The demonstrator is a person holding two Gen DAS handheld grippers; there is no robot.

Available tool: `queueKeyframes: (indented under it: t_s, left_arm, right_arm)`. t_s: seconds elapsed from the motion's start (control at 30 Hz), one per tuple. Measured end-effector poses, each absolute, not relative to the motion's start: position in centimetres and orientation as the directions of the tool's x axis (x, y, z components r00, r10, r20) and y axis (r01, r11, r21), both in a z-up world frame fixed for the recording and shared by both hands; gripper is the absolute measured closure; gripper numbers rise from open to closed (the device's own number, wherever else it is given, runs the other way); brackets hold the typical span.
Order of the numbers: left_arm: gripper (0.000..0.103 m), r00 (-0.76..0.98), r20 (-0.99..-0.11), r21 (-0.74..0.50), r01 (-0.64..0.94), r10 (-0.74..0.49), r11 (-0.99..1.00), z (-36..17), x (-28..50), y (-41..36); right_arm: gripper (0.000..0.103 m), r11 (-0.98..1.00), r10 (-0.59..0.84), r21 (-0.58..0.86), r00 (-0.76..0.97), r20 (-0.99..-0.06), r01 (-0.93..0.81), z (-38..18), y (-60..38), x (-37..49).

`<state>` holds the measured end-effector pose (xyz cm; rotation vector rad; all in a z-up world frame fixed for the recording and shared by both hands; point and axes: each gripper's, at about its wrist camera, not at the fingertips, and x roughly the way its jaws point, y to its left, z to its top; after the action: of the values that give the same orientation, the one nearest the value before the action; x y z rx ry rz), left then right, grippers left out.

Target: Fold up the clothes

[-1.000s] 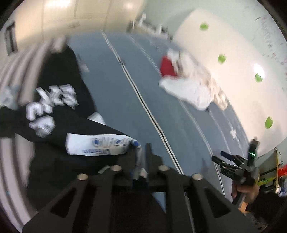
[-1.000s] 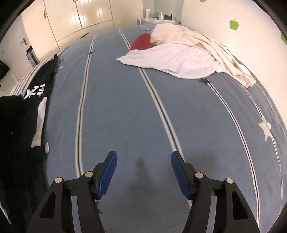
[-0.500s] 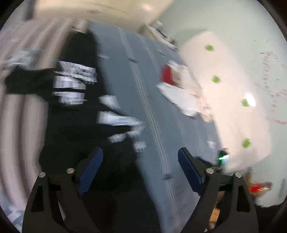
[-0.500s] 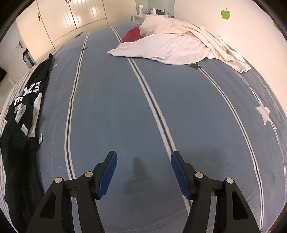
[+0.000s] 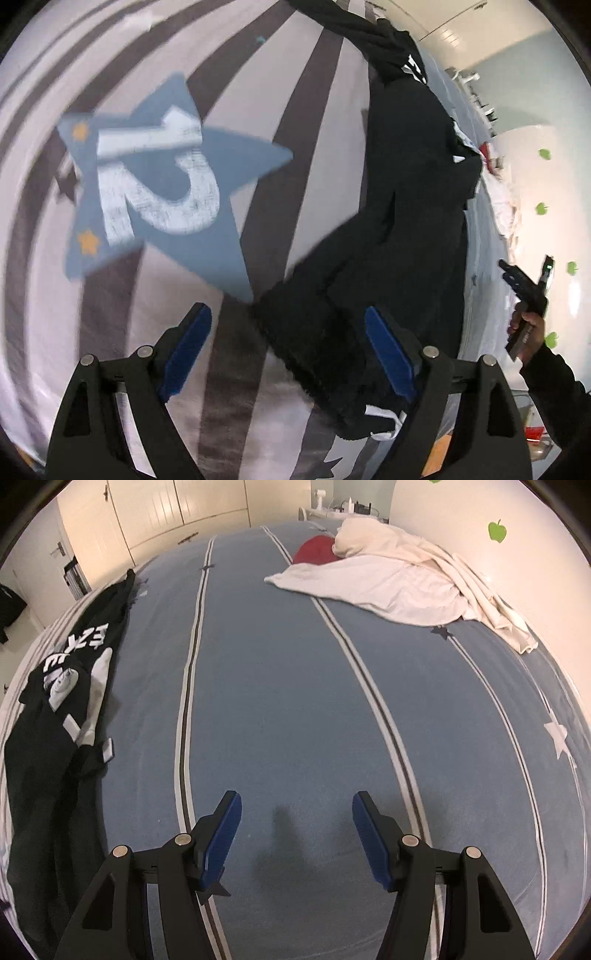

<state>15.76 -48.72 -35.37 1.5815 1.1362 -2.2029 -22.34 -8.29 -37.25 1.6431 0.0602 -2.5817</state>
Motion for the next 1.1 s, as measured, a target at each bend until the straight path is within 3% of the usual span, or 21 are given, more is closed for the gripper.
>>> queueKeyframes:
  t_s: [0.27,0.3,0.37,0.4,0.67,0.87,1.1]
  left_arm:
    - [0.020,-0.482,-0.832,-0.524,0.522,0.275,-0.673,-39.1,15.1,-47.7]
    - [0.033,-0.498,-0.825,-0.530,0.518,0.267,-0.672,-39.1,15.2,-47.8]
    - [0.075,-0.512,-0.821,-0.524,0.501,0.253,-0.689,-38.7,15.5,-47.6]
    - [0.087,-0.515,-0.819,-0.522,0.489,0.251,-0.698,-38.4,15.6,-47.4]
    - [0.089,-0.606,-0.775,-0.474,0.373,0.177,-0.798,-29.0,16.3,-39.5]
    - [0.089,-0.632,-0.749,-0.412,0.208,0.199,-0.887,-22.1,15.1,-29.7]
    - [0.090,-0.552,-0.795,-0.358,0.096,0.250,-0.929,-27.1,11.3,-17.7]
  right_arm:
    - [0.044,-0.997,0.019,-0.044,-0.402,-0.915,0.055,-38.2,-7.5,-18.7]
    - [0.044,-0.998,0.020,-0.045,-0.399,-0.917,0.053,-38.3,-7.2,-18.2]
    - [0.044,-0.997,0.021,-0.046,-0.394,-0.919,0.055,-38.5,-6.5,-17.2]
    - [0.044,-0.997,0.022,-0.049,-0.390,-0.921,0.059,-38.6,-6.2,-16.8]
    - [0.044,-0.996,-0.027,-0.007,-0.360,-0.933,0.094,-39.1,-3.8,-14.7]
    - [0.044,-0.987,-0.086,0.030,-0.366,-0.927,0.156,-37.1,-2.0,-13.7]
    - [0.044,-0.975,-0.138,0.064,-0.355,-0.925,0.213,-36.0,0.2,-13.0]
